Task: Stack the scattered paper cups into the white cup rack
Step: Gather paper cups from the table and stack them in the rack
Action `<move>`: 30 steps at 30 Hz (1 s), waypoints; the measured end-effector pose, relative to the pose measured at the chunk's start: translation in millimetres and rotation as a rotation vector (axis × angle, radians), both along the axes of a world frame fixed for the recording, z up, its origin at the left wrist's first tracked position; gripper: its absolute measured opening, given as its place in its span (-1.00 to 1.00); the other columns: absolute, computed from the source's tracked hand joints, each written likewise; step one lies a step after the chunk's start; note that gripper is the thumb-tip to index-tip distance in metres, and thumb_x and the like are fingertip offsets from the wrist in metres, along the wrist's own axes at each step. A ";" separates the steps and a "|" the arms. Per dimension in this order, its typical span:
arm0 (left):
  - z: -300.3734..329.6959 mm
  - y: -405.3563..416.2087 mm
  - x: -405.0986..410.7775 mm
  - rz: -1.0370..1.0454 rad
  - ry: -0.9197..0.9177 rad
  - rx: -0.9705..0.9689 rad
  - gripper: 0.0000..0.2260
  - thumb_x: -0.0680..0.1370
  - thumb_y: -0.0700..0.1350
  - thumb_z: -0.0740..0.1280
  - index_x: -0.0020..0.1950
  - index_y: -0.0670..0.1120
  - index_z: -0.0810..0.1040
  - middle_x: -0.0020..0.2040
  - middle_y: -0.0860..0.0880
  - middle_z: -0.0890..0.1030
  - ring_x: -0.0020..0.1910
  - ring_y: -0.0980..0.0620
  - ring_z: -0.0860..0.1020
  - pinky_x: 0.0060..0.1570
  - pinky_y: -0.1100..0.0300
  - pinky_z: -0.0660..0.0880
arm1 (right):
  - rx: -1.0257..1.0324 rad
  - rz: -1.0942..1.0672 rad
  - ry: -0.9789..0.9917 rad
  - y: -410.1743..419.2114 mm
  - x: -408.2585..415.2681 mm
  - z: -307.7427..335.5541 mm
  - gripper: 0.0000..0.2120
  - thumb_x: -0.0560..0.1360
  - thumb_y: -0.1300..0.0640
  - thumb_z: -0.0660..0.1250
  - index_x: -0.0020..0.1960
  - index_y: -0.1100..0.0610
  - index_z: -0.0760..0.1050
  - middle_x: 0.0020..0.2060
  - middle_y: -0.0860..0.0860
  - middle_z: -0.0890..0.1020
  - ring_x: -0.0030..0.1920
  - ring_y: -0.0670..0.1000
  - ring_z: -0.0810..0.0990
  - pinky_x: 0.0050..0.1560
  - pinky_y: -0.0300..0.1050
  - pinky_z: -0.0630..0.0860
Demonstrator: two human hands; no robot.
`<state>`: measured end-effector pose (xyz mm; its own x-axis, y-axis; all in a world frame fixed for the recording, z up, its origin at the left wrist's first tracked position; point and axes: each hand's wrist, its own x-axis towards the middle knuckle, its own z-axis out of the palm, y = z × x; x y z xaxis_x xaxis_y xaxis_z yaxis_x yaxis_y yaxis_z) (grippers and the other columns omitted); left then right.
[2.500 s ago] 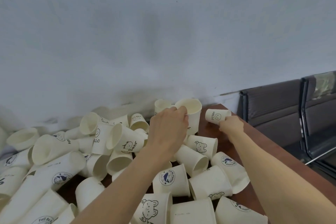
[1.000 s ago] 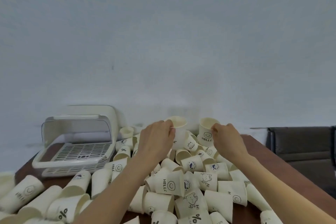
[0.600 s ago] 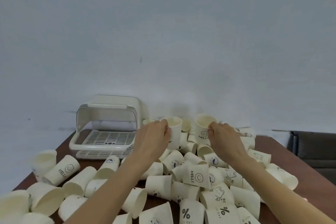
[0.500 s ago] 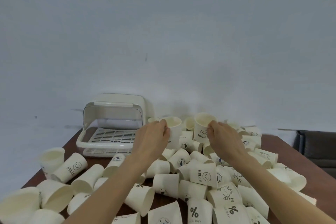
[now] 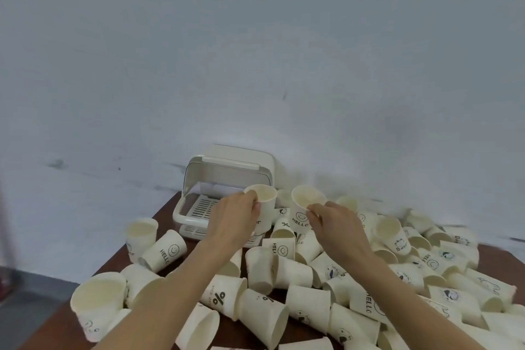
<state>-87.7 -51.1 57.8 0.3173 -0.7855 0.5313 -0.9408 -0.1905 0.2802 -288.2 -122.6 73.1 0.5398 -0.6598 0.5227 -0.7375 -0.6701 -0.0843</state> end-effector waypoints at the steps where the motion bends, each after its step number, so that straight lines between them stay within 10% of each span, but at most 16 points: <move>1: -0.8 -0.4 5.8 0.022 -0.005 0.000 -0.77 0.63 0.02 0.12 0.05 -0.03 0.52 -0.07 0.02 0.63 -0.13 -0.04 0.59 -0.17 0.05 0.51 | -0.007 0.013 0.006 -1.2 7.3 -1.5 -0.71 0.62 -0.02 0.13 0.05 0.05 0.60 -0.22 0.01 0.56 -0.18 0.08 0.54 -0.21 -0.04 0.45; 17: -46.3 -31.7 95.1 0.269 0.078 -0.060 -0.82 0.60 -0.07 0.24 -0.04 -0.05 0.63 0.01 -0.01 0.57 -0.25 0.10 0.41 -0.44 0.37 0.14 | 0.018 0.076 0.056 -24.8 105.5 -35.7 -0.69 0.63 0.00 0.09 0.03 0.06 0.60 -0.18 0.01 0.54 -0.18 0.06 0.50 -0.23 -0.06 0.46; 30: -87.9 -50.4 127.0 0.308 0.146 0.137 -0.80 0.60 -0.16 0.22 0.03 -0.13 0.64 0.00 -0.06 0.60 -0.06 -0.03 0.58 -0.22 0.20 0.39 | 0.041 0.061 0.127 -41.8 170.9 -75.3 -0.82 0.58 0.16 0.20 -0.12 0.11 0.54 -0.21 0.04 0.54 -0.20 0.09 0.52 -0.25 -0.04 0.49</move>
<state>39.3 -101.5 -30.0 0.6147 -0.7021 0.3593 -0.7854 -0.5034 0.3601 -117.4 -164.5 -2.2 0.6400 -0.6430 0.4206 -0.7017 -0.7122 -0.0210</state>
